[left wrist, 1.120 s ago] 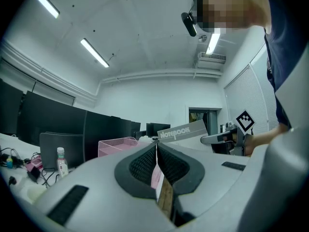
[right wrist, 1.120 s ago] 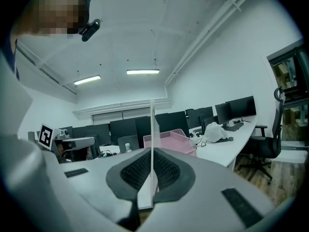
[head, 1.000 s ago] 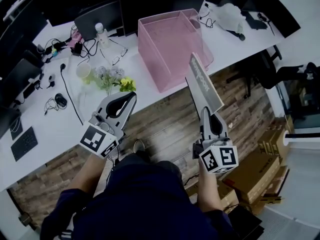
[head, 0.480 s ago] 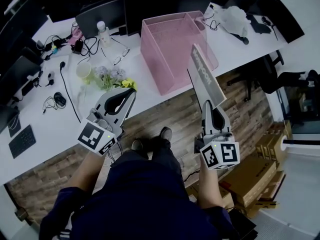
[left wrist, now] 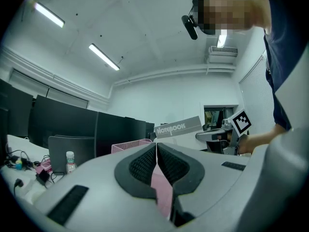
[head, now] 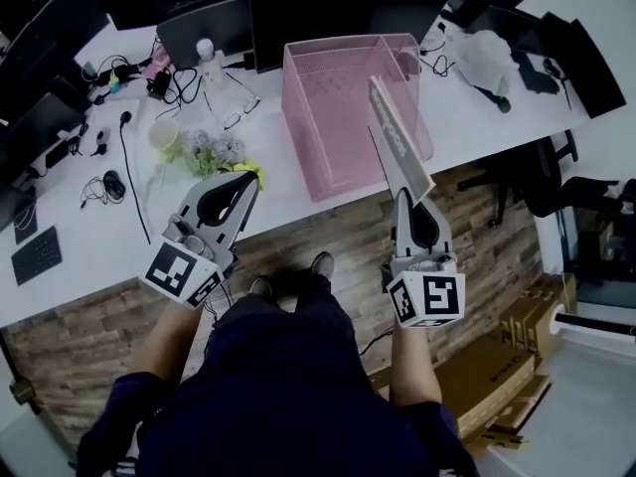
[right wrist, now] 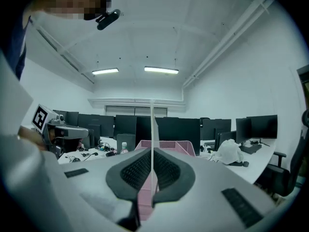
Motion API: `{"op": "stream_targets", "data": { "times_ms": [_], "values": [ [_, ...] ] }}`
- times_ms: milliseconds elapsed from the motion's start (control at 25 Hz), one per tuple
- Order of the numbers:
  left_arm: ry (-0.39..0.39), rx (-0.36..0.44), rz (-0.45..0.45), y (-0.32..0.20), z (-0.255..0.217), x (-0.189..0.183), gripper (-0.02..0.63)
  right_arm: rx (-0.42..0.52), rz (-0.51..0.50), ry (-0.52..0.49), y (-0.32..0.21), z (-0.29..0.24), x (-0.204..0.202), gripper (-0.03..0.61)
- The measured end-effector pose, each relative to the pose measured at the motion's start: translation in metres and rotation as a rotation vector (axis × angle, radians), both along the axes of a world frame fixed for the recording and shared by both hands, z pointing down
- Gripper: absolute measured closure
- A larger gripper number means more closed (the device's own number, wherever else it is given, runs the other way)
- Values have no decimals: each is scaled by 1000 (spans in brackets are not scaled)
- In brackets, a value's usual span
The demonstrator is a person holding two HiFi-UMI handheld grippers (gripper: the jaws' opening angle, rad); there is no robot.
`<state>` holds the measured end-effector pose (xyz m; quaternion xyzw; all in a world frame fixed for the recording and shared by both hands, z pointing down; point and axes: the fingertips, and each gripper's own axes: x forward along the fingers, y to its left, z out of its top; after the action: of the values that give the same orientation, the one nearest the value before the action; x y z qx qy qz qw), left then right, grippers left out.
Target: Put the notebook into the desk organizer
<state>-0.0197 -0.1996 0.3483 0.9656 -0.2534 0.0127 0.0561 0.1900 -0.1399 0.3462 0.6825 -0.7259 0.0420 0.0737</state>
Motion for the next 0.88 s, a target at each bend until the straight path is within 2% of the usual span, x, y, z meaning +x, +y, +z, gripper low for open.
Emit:
{"op": "stream_targets", "data": {
  "times_ms": [520, 720, 880],
  "values": [
    [-47, -39, -176, -16, 11, 51, 581, -17, -160, 155, -57, 18, 63, 568],
    [-66, -56, -232, -19, 19, 57, 581, -16, -215, 198, -71, 26, 70, 568],
    [-72, -66, -256, -21, 25, 59, 581, 15, -257, 291, -72, 26, 63, 568]
  ]
}}
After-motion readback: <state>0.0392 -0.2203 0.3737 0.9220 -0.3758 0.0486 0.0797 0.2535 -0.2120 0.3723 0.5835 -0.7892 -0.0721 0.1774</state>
